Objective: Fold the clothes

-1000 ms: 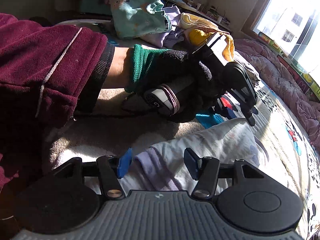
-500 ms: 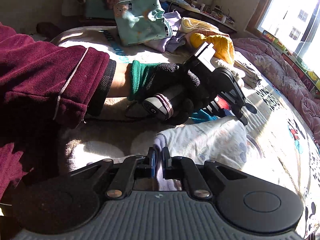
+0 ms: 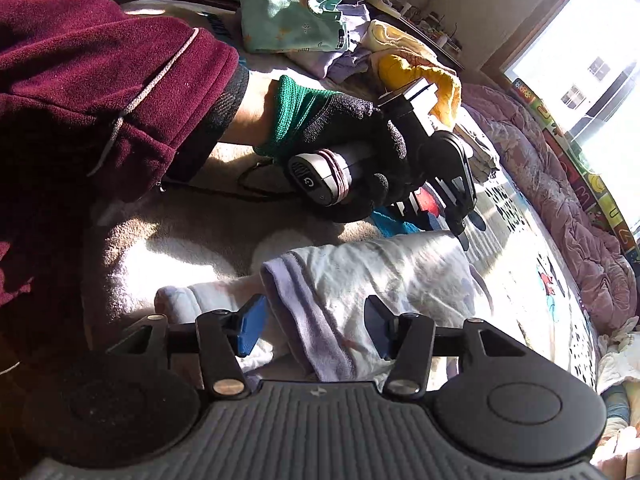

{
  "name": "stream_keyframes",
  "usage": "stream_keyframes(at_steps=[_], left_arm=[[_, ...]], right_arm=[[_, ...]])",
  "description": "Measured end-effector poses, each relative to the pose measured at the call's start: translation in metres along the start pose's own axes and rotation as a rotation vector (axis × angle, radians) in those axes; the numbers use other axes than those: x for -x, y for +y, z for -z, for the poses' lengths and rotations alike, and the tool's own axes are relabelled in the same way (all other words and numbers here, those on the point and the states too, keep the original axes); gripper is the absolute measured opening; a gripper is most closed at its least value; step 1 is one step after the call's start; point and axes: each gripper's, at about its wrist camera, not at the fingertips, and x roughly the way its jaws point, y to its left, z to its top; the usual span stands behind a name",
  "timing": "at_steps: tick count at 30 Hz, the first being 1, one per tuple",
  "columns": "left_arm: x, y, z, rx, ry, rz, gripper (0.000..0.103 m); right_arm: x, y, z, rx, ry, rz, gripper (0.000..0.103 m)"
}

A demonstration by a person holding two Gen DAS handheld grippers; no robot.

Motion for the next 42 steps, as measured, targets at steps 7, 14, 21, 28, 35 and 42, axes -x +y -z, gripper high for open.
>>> stream_keyframes(at_steps=[7,14,21,28,35,42], left_arm=[[0.002,0.003,0.001,-0.002,0.0,0.002,0.019],[0.005,0.005,0.0,0.011,-0.002,0.013,0.02],[0.01,0.009,-0.003,0.011,0.0,0.013,0.02],[0.04,-0.011,-0.013,-0.097,-0.067,-0.038,0.025],[0.034,-0.055,0.009,-0.395,-0.074,-0.011,0.025],[-0.018,-0.041,0.024,-0.497,0.027,-0.169,0.017]], right_arm=[[-0.01,-0.011,0.0,0.041,0.015,0.034,0.01],[0.026,-0.016,-0.018,0.276,0.027,0.108,0.011],[-0.023,0.014,0.023,0.295,0.134,-0.026,0.017],[0.029,-0.045,0.01,-0.046,0.029,-0.162,0.025],[-0.013,-0.106,0.003,-0.228,-0.074,0.007,0.027],[-0.093,-0.114,0.026,-0.379,0.01,-0.032,0.027]])
